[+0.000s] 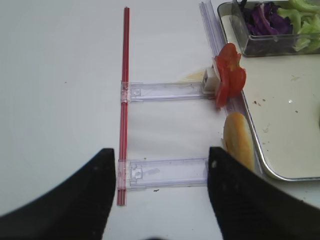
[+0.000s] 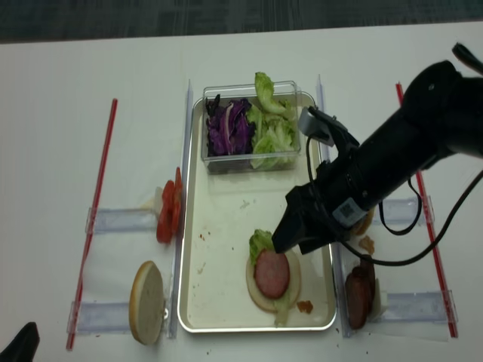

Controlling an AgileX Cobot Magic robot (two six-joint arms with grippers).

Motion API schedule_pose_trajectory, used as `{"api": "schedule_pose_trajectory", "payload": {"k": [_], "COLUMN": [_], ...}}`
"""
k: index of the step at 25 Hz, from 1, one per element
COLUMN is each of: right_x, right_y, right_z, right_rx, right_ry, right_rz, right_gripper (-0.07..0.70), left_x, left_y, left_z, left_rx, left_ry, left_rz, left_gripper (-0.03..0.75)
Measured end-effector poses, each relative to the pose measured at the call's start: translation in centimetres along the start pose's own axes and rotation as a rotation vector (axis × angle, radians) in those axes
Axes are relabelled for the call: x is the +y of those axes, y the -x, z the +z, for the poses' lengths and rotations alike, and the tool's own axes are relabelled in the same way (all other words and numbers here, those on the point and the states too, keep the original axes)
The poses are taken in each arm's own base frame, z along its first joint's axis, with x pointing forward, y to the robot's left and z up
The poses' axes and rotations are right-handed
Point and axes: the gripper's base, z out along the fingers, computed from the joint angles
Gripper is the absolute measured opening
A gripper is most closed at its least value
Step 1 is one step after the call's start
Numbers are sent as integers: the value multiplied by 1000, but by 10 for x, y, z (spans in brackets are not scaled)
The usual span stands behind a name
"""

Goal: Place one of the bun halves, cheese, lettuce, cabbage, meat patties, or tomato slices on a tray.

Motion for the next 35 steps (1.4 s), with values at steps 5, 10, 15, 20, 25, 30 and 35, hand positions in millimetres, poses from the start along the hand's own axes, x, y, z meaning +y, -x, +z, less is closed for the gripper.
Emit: {"api": "schedule_pose_trajectory", "payload": {"k": [5, 10, 15, 20, 25, 30, 35], "right_x": [6, 13, 13, 9, 3, -5, -10], "right_y": [9, 15, 18, 21, 21, 19, 18], "right_z": [-13, -23, -31, -38, -43, -47, -50], "right_rx": [65, 107, 125, 133, 146, 145, 138], "right_ry": [-76, -125, -193, -304, -399, -503, -574], "right_rz": [-9, -5, 18, 41, 69, 151, 198], "right_gripper": [459, 459, 459, 459, 459, 459, 459], "left_x": [0, 0, 0, 0, 0, 0, 0], "left_y": [0, 0, 0, 0, 0, 0, 0], "left_z": [0, 0, 0, 0, 0, 0, 0], "left_rx": [0, 0, 0, 0, 0, 0, 0], "left_ry": [0, 0, 0, 0, 0, 0, 0], "left_rz": [0, 0, 0, 0, 0, 0, 0], "left_gripper": [391, 391, 391, 391, 391, 391, 391]}}
